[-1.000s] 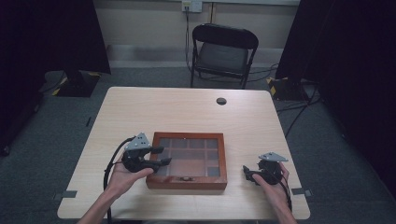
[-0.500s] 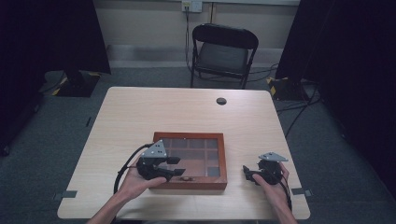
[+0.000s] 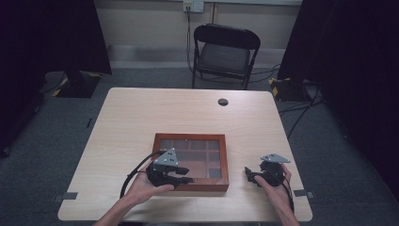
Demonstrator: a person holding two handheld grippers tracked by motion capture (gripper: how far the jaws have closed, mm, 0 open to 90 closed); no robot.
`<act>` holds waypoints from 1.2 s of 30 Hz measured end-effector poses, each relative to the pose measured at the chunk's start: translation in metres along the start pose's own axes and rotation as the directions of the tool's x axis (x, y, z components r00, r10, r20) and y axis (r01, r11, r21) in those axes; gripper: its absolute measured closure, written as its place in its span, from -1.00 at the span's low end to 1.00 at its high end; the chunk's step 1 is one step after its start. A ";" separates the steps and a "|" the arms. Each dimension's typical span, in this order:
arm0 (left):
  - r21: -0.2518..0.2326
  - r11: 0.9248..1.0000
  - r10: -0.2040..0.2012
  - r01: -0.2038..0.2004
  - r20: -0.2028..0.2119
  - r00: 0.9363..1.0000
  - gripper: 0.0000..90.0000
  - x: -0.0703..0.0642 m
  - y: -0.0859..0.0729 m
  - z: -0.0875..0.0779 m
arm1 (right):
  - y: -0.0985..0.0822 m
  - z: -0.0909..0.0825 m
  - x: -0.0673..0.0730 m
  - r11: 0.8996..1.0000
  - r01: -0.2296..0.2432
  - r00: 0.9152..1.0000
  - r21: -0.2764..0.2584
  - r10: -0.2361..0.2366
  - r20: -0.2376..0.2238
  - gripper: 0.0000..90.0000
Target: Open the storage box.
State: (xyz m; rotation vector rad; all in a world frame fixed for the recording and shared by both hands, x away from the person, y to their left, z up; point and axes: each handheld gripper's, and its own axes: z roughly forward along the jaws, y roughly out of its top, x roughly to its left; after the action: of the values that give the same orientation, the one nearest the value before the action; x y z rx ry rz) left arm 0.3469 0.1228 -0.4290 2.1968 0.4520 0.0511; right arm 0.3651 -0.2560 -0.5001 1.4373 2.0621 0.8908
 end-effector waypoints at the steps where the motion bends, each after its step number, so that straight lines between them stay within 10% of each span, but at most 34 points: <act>1: 0.007 1.000 0.000 0.000 0.002 1.000 0.43 0.000 0.000 0.000 | 0.000 0.000 0.000 1.000 0.000 1.000 0.000 0.000 0.000 -0.72; 16: 0.039 0.999 0.016 -0.016 0.005 1.000 0.71 0.001 -0.001 0.009 | 0.000 0.000 0.000 1.000 0.000 1.000 0.000 0.000 0.000 -0.72; 26: 0.072 0.993 0.099 -0.097 -0.019 0.995 0.77 -0.005 0.002 0.010 | 0.000 0.000 0.000 1.000 0.000 1.000 0.000 0.000 0.000 -0.72; 36: 0.053 0.998 0.030 -0.031 0.025 0.999 0.79 0.001 0.001 0.010 | 0.000 0.000 0.000 1.000 0.000 1.000 0.000 0.000 0.000 -0.72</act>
State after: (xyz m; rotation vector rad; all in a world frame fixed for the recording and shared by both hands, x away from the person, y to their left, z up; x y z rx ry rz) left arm 0.3506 0.1148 -0.4349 2.2544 0.4108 0.0292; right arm 0.3651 -0.2559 -0.5001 1.4374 2.0619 0.8909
